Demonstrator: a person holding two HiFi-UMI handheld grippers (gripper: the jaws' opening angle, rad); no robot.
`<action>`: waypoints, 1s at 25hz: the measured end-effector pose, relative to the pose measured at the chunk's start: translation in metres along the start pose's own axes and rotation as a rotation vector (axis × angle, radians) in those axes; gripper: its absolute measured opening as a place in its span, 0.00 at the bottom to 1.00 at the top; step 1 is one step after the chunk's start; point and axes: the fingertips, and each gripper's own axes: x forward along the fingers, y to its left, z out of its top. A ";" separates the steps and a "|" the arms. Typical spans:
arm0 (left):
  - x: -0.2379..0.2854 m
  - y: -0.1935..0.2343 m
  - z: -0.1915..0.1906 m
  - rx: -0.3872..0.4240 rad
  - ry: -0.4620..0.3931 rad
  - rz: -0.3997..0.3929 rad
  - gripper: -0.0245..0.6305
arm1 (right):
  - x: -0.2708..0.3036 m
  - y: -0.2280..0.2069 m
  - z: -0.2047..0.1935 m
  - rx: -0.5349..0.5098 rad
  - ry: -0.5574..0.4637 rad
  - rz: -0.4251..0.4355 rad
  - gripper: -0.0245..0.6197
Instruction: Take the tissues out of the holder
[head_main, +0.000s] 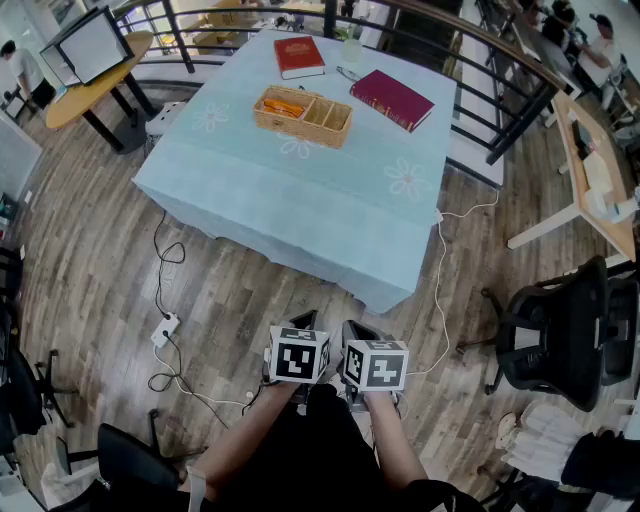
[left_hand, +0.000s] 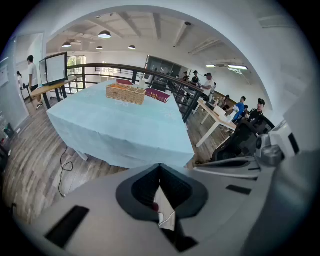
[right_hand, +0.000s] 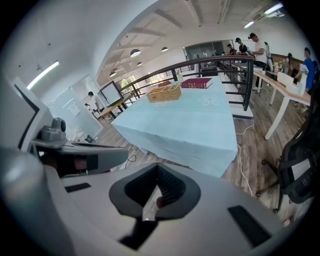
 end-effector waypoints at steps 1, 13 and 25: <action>-0.004 0.007 -0.001 0.005 -0.005 -0.001 0.05 | 0.002 0.007 -0.002 0.008 0.002 -0.005 0.06; -0.047 0.085 -0.054 0.062 0.030 -0.053 0.05 | 0.001 0.098 -0.031 0.063 -0.059 -0.097 0.06; -0.062 0.095 -0.047 0.100 -0.011 -0.091 0.05 | -0.001 0.121 -0.026 0.064 -0.144 -0.116 0.06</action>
